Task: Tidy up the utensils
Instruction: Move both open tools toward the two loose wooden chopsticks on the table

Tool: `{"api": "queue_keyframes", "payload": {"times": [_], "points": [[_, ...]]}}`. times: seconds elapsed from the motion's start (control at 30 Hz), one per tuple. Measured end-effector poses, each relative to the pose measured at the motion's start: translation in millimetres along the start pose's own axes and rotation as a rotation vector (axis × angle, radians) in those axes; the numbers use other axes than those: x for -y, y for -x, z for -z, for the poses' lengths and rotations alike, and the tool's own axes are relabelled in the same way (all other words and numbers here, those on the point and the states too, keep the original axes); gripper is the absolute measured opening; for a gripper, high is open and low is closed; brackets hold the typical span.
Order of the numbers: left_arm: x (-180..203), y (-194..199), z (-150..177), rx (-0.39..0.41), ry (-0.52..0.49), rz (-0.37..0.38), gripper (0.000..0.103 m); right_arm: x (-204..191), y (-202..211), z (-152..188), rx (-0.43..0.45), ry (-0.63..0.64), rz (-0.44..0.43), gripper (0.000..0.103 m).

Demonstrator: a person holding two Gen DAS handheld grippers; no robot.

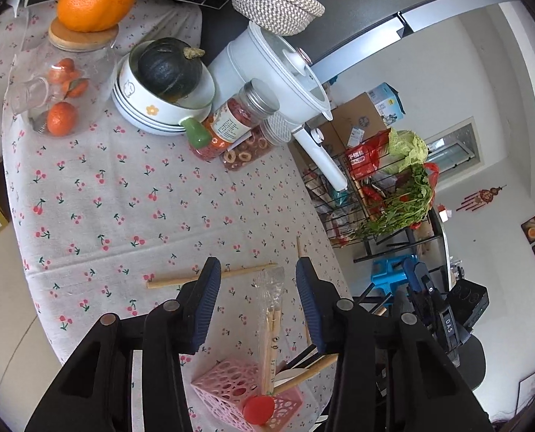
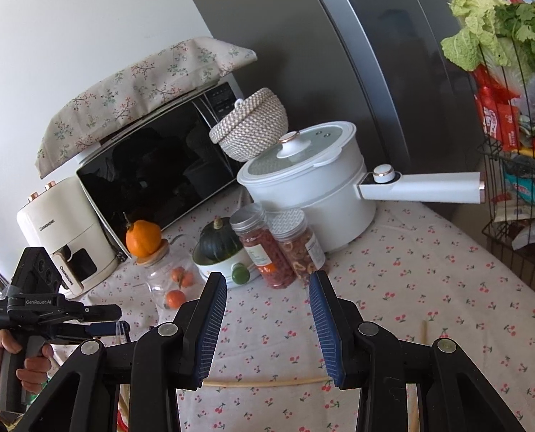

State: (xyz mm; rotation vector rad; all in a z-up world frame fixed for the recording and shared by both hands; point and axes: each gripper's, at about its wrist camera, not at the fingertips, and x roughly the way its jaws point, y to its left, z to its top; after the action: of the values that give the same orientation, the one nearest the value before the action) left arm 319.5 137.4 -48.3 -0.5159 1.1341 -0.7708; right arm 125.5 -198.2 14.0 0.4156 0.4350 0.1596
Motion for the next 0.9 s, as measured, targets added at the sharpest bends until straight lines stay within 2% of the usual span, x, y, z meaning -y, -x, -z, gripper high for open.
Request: {"api": "queue_keyframes", "payload": {"times": [0.07, 0.17, 0.47, 0.73, 0.83, 0.9], "points": [[3, -3, 2, -0.004, -0.017, 0.003, 0.016, 1, -1, -1, 0.001, 0.001, 0.004, 0.043], [13, -1, 6, 0.008, -0.066, -0.023, 0.004, 1, -2, -1, 0.003, 0.004, 0.007, 0.043], [62, 37, 21, 0.093, -0.18, -0.078, 0.001, 5, 9, -4, 0.034, 0.0, 0.016, 0.043], [106, 50, 49, 0.081, -0.267, -0.12, 0.001, 11, 21, -10, 0.06, -0.031, 0.009, 0.043], [108, 49, 59, 0.071, -0.234, -0.155, 0.006, 11, 24, -12, 0.06, -0.02, 0.011, 0.043], [109, 50, 65, 0.08, -0.209, -0.179, 0.016, 12, 25, -14, 0.059, -0.01, 0.019, 0.043]]}}
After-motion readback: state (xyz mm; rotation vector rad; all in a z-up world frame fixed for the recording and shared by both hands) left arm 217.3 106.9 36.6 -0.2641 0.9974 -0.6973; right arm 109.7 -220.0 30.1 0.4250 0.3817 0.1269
